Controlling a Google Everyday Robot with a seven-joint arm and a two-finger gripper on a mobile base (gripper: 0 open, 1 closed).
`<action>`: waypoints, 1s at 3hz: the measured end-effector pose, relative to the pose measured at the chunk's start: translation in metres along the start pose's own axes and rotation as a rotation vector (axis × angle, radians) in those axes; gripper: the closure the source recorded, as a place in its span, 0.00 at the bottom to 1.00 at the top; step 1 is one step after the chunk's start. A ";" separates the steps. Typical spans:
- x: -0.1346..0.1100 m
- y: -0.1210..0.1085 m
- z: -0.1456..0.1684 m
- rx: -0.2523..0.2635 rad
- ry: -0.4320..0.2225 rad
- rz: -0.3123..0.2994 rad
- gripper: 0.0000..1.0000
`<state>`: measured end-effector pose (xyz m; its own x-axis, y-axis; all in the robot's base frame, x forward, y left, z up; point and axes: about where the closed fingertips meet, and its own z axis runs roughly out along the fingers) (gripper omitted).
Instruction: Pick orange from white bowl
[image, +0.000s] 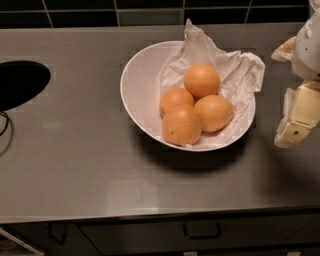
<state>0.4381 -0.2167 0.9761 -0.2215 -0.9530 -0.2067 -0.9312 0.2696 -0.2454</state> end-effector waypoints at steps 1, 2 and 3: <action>0.000 0.000 0.000 0.000 0.000 0.000 0.00; -0.034 0.006 0.002 -0.033 -0.067 -0.124 0.00; -0.036 0.005 0.002 -0.028 -0.070 -0.131 0.00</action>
Offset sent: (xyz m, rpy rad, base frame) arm 0.0018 0.0847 -0.0019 0.0905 0.0488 0.3663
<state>0.4420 -0.1806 0.9809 -0.0778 -0.9675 -0.2405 -0.9588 0.1388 -0.2478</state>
